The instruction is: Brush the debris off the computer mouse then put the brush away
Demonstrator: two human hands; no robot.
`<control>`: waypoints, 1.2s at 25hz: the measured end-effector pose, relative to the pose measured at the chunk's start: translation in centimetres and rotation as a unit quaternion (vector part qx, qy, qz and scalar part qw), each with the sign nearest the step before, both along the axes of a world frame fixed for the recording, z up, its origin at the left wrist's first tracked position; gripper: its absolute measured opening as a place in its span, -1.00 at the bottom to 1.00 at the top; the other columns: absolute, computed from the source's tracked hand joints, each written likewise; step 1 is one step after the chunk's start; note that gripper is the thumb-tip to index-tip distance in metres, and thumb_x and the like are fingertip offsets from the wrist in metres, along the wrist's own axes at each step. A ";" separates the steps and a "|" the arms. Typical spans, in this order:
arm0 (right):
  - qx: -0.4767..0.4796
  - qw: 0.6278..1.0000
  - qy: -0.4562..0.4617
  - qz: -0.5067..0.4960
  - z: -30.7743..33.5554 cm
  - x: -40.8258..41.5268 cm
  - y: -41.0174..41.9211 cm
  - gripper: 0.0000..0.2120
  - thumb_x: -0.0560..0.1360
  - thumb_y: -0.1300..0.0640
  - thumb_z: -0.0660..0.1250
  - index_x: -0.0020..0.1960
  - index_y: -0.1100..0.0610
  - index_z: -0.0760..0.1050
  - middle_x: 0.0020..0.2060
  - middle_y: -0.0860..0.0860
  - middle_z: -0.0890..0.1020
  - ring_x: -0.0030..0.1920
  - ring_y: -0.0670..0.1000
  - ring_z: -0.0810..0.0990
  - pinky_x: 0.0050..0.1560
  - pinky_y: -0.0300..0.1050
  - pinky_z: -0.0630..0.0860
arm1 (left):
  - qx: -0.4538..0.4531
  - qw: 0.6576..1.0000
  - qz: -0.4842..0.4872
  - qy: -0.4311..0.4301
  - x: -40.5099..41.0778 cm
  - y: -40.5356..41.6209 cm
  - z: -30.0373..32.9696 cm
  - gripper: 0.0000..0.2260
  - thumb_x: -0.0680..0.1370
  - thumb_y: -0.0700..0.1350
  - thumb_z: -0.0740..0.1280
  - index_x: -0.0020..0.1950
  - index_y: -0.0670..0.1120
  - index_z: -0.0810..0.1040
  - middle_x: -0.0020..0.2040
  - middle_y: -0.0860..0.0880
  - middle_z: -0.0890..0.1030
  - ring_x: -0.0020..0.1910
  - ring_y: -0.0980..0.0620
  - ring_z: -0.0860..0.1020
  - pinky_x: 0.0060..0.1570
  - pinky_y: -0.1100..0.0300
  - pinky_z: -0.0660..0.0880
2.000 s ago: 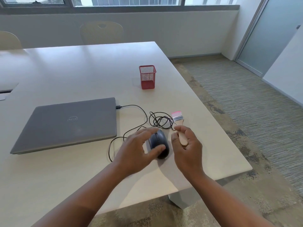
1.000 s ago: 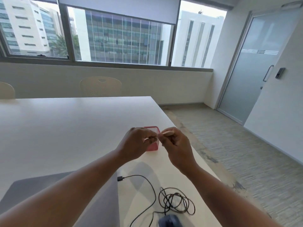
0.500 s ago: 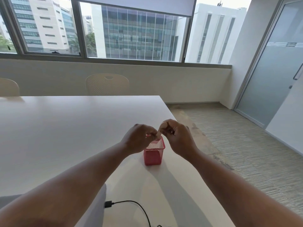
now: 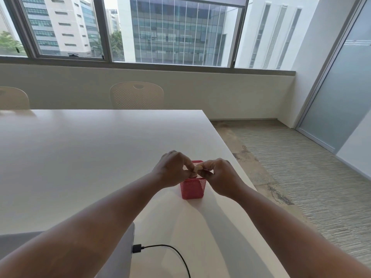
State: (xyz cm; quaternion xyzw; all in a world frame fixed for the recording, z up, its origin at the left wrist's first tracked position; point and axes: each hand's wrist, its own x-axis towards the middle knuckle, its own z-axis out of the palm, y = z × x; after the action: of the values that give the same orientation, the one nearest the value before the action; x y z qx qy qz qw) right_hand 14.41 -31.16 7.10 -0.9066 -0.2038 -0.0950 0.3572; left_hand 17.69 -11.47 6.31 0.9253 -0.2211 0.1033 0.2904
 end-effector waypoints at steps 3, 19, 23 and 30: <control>-0.015 1.000 0.019 0.015 0.0 -0.3 0.0 -0.81 0.60 0.28 0.35 -0.05 0.12 0.73 -0.21 0.04 0.74 -0.15 0.10 0.65 -0.03 -0.07 0.56 | -0.007 1.000 -0.005 0.016 -0.1 0.0 0.3 -0.80 0.48 -0.08 0.64 0.08 -0.07 0.81 -0.02 0.00 0.71 -0.05 0.04 0.54 0.00 0.22 0.39; -0.022 0.998 0.015 -0.065 -0.5 -1.7 0.1 -0.73 0.59 0.19 0.36 0.25 0.15 0.67 0.16 0.03 0.74 0.12 0.00 0.68 0.16 -0.23 0.48 | -0.135 0.984 -0.028 0.110 -3.3 0.3 -0.9 -0.57 0.49 -0.30 0.53 0.36 -0.16 0.66 0.37 -0.04 0.51 0.37 -0.04 0.56 0.45 0.07 0.51; -0.015 0.998 0.015 -0.065 -0.7 -1.9 0.0 -0.73 0.59 0.21 0.35 0.27 0.15 0.65 0.20 0.02 0.72 0.09 -0.01 0.67 0.15 -0.25 0.48 | -0.113 0.991 -0.029 0.064 -3.2 0.7 -1.2 -0.45 0.43 -0.26 0.61 0.41 -0.20 0.60 0.31 -0.07 0.59 0.29 -0.03 0.60 0.34 0.12 0.57; -0.001 0.997 0.010 -0.074 -1.0 -1.4 -0.2 -0.70 0.60 0.24 0.32 0.29 0.11 0.64 0.24 0.01 0.69 0.09 0.01 0.65 0.19 -0.19 0.50 | -0.103 0.993 -0.015 0.062 -3.3 0.9 -1.3 -0.20 0.43 -0.17 0.66 0.61 -0.12 0.40 0.43 -0.11 0.53 0.37 -0.06 0.56 0.23 0.37 0.46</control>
State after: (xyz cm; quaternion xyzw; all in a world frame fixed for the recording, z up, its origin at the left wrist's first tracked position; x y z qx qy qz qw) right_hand 12.99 -31.33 6.10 -0.9203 -0.1323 -0.1126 0.3505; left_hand 14.34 -10.53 4.97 0.8918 -0.2046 0.0640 0.3983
